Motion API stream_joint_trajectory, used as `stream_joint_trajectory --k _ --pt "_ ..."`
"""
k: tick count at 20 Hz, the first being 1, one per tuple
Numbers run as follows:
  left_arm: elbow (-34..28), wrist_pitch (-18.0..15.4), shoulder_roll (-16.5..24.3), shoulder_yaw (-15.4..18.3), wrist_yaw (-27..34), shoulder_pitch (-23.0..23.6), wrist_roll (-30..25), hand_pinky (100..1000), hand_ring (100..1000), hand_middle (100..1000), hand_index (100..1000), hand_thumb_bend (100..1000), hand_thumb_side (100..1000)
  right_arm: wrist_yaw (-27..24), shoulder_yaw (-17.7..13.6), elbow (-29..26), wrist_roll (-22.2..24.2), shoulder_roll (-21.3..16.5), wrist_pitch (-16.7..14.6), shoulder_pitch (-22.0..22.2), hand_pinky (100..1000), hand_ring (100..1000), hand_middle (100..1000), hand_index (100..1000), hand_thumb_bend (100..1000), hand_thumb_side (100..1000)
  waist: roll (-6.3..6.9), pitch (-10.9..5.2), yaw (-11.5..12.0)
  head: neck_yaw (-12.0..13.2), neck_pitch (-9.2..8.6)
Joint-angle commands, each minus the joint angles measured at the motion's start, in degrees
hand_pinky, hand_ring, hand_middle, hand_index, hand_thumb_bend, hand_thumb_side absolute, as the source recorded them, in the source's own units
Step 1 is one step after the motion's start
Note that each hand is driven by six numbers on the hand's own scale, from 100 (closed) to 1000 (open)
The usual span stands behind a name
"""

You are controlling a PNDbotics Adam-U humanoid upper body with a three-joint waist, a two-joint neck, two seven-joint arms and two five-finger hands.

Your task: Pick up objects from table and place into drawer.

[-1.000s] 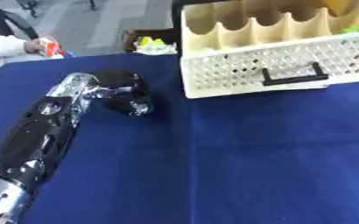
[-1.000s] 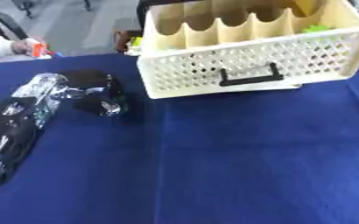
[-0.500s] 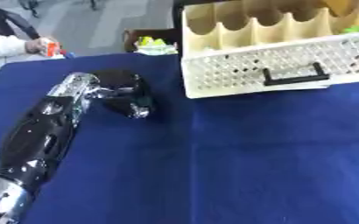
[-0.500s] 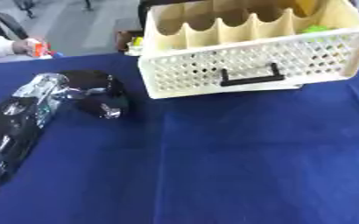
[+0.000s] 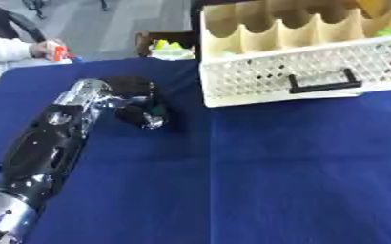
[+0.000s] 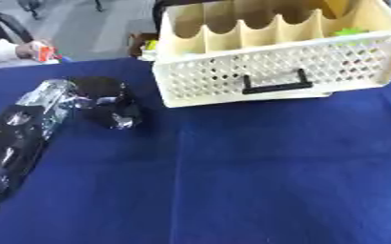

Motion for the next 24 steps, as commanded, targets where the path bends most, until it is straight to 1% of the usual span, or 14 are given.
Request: stream_joint_trajectory --k 1,5,6,7,9,11,13,14,15,16,17,18,19,24 --pt "1.49 -0.27 0.23 -0.58 -1.22 0.32 -0.28 520 455 460 801 135 1000 -0.51 -0.65 -0.93 -0.35 -0.48 -0.20 -0.66 850 285 253 664 100 703 -0.39 -1.05 -0.03 0.28 -0.36" --pt "1.64 -0.89 0.20 -0.68 -1.64 0.36 -0.60 514 453 480 818 156 979 -0.59 -0.77 -0.93 -0.60 -0.35 -0.33 -0.61 850 286 254 663 100 704 -0.34 -1.13 0.01 0.32 -0.25" --pt "1.71 -1.13 0.19 -0.72 -1.79 0.39 -0.74 507 451 513 839 163 987 -0.60 -0.81 -0.93 -0.66 -0.32 -0.38 -0.61 851 287 255 663 100 705 -0.33 -1.14 0.01 0.33 -0.23" --pt "1.76 -1.38 0.20 -0.74 -1.93 0.40 -0.89 493 440 530 850 163 969 -0.63 -0.84 -0.93 -0.72 -0.29 -0.42 -0.60 851 288 255 663 100 705 -0.33 -1.16 0.02 0.33 -0.20" --pt "1.81 -1.80 0.17 -0.69 -2.11 0.41 -1.15 464 417 538 857 158 945 -0.69 -0.87 -0.93 -0.78 -0.25 -0.46 -0.59 851 287 255 663 100 705 -0.33 -1.18 0.02 0.39 -0.15" --pt "1.80 -2.01 0.11 -0.65 -2.18 0.41 -1.22 403 375 533 857 147 894 -0.71 -0.92 -0.93 -0.84 -0.17 -0.46 -0.55 852 288 255 662 100 706 -0.33 -1.17 0.01 0.41 -0.15" --pt "1.77 -2.03 0.08 -0.58 -2.09 0.39 -1.10 378 359 528 852 137 868 -0.73 -0.96 -0.93 -0.89 -0.11 -0.43 -0.53 852 287 255 662 100 708 -0.34 -1.14 -0.02 0.42 -0.19" --pt "1.72 -1.93 0.09 -0.53 -1.99 0.38 -0.94 366 356 514 839 115 804 -0.73 -0.97 -0.93 -0.92 -0.10 -0.43 -0.51 853 288 255 662 100 708 -0.35 -1.15 -0.03 0.42 -0.17" --pt "1.67 -1.78 0.09 -0.52 -1.89 0.38 -0.71 366 357 513 837 112 798 -0.74 -1.00 -0.93 -0.95 -0.10 -0.43 -0.48 853 288 255 662 100 708 -0.35 -1.16 -0.02 0.44 -0.15" --pt "1.65 -1.66 0.09 -0.53 -1.80 0.38 -0.52 363 364 499 820 100 744 -0.76 -1.01 -0.93 -0.99 -0.08 -0.42 -0.46 853 288 255 660 100 708 -0.36 -1.17 -0.01 0.45 -0.14" --pt "1.64 -1.54 0.07 -0.51 -1.64 0.37 -0.30 360 363 495 816 100 731 -0.77 -1.03 -0.93 -1.04 -0.02 -0.40 -0.44 854 288 255 660 100 708 -0.38 -1.19 0.02 0.46 -0.13" --pt "1.65 -1.37 0.06 -0.47 -1.43 0.37 -0.08 347 357 479 797 100 671 -0.79 -1.02 -0.93 -1.05 0.04 -0.38 -0.41 854 288 254 660 100 709 -0.40 -1.21 0.04 0.48 -0.16" --pt "1.64 -1.13 0.04 -0.42 -1.16 0.37 0.15 333 347 467 785 100 643 -0.81 -0.99 -0.93 -1.02 0.09 -0.35 -0.39 854 287 254 659 100 710 -0.41 -1.22 0.06 0.50 -0.22" --pt "1.65 -0.10 -0.03 -0.52 -0.21 0.37 0.68 305 329 449 766 100 582 -0.71 -1.12 -0.93 -0.99 0.20 -0.31 -0.24 855 288 254 659 100 710 -0.46 -1.23 -0.06 0.58 -0.52"
